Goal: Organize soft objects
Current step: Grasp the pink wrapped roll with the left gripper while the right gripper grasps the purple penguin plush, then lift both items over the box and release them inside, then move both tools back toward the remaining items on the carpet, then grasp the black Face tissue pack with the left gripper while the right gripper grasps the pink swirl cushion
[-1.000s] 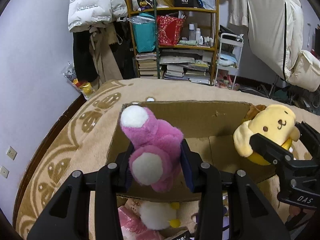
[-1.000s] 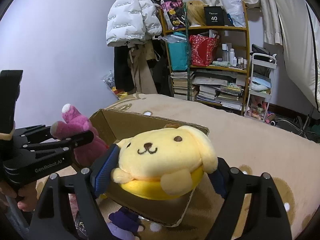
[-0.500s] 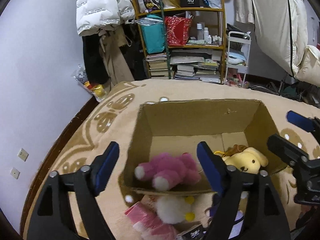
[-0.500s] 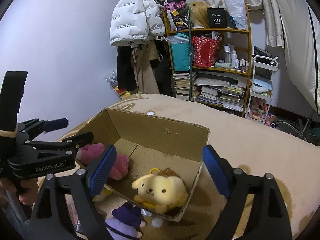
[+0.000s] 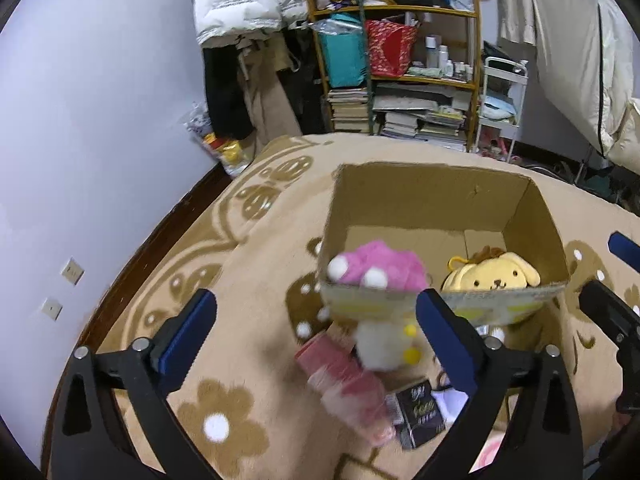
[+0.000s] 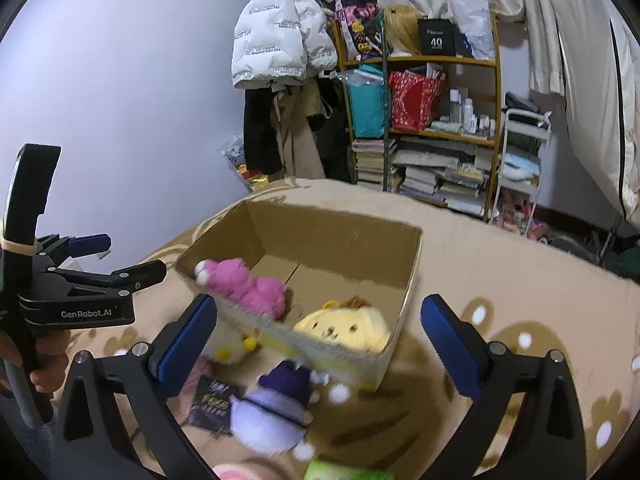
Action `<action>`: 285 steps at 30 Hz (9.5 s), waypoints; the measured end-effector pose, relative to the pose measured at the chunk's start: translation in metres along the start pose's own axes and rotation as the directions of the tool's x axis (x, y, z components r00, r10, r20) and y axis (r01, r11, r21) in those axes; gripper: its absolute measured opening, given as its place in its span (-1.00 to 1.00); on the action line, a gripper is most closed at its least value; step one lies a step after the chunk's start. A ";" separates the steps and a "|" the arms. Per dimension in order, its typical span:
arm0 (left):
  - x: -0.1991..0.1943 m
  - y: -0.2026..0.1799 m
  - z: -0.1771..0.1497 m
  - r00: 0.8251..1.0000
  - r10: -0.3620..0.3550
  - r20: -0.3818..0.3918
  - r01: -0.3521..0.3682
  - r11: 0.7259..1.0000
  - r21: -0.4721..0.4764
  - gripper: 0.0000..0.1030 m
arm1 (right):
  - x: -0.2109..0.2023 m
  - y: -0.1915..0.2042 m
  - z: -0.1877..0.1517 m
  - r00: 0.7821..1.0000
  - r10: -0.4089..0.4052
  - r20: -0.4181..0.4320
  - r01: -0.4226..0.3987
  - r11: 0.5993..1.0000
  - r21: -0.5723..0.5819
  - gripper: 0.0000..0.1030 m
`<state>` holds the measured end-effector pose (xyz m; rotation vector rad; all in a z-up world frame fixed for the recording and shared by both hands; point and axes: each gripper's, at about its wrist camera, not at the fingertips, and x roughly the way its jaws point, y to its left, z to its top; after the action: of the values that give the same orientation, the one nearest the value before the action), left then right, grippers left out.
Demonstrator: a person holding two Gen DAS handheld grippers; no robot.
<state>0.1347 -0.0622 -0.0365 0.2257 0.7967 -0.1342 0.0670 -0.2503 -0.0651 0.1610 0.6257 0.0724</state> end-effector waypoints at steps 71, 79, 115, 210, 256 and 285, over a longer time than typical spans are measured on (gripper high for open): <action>0.137 -0.010 -0.089 0.868 -0.100 -0.486 0.052 0.992 -0.111 0.57 | 0.126 0.031 -0.094 0.871 0.088 -0.483 -0.083 0.996 0.032 0.70; 0.121 -0.015 -0.093 0.876 -0.127 -0.465 0.083 0.990 -0.114 -0.03 | 0.129 0.041 -0.097 0.861 0.108 -0.496 -0.106 0.994 0.032 0.30; -0.053 0.001 -0.049 0.997 -0.023 0.071 0.027 0.998 -0.050 -0.63 | -0.034 0.040 -0.037 0.999 0.004 0.035 -0.003 1.000 -0.026 0.28; -0.051 -0.013 -0.028 0.996 -0.084 0.002 0.084 0.995 -0.046 0.89 | -0.060 0.016 -0.027 0.993 -0.085 0.085 0.080 0.995 0.061 1.00; 0.023 -0.014 -0.079 0.936 -0.190 -0.296 0.154 0.978 -0.142 0.89 | 0.010 0.033 -0.096 0.913 0.060 -0.405 -0.009 0.992 0.128 0.77; 0.094 -0.051 -0.108 0.869 -0.186 -0.459 0.175 0.982 -0.066 0.89 | 0.047 0.046 -0.116 0.831 0.073 -0.552 -0.017 0.994 0.107 0.63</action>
<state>0.1144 -0.0875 -0.1851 0.1625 1.2991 -0.2543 0.0361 -0.1851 -0.1766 0.2537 1.2142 0.1371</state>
